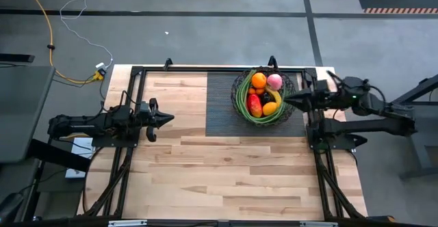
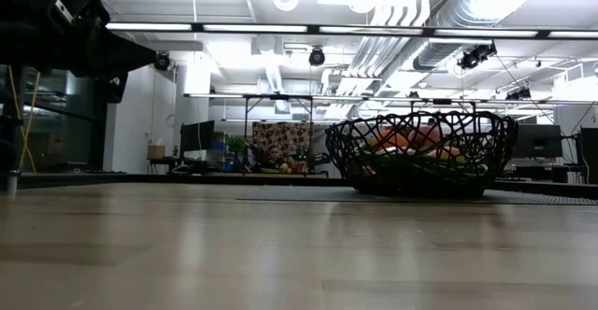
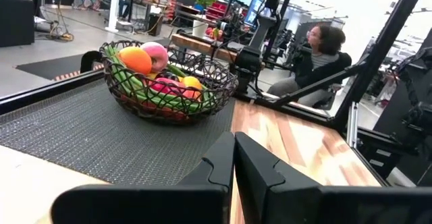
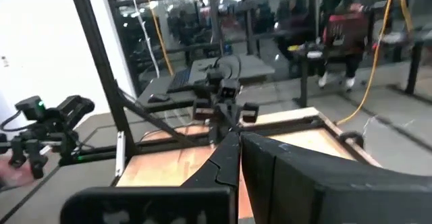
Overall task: Build produce basket
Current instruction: Return to Home Position
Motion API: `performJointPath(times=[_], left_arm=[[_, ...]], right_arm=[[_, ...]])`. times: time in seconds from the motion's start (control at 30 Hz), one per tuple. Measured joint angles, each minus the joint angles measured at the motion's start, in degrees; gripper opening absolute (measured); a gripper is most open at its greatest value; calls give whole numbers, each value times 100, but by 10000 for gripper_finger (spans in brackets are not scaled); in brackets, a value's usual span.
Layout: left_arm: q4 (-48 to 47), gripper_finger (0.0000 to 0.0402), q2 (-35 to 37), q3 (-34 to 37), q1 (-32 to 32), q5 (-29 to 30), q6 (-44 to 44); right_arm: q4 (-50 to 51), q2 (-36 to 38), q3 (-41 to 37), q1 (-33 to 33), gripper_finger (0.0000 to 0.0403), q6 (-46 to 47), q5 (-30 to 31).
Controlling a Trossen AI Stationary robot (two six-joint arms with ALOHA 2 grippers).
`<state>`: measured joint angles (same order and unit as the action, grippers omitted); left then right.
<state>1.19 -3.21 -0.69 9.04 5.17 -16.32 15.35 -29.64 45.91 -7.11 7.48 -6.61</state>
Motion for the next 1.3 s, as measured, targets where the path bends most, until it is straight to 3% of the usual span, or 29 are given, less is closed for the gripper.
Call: performJointPath(times=[0.1, 0.47, 0.8, 1.13, 1.3], left_arm=[[0, 3, -1, 0, 0, -1, 0], [2, 3, 0, 0, 0, -1, 0], [2, 3, 0, -2, 0, -1, 0], [4, 3, 1, -4, 0, 0, -1], [4, 3, 1, -4, 0, 0, 0]], right_arm=[[-399, 280, -352, 0, 0, -87, -1], [-2359, 1479, -2907, 0, 0, 311, 15], [-4059, 2220, -4543, 100, 0, 849, 435], [-2778, 2473, -4499, 411, 0, 211, 968], [-1819, 2867, -4499, 411, 0, 123, 843]])
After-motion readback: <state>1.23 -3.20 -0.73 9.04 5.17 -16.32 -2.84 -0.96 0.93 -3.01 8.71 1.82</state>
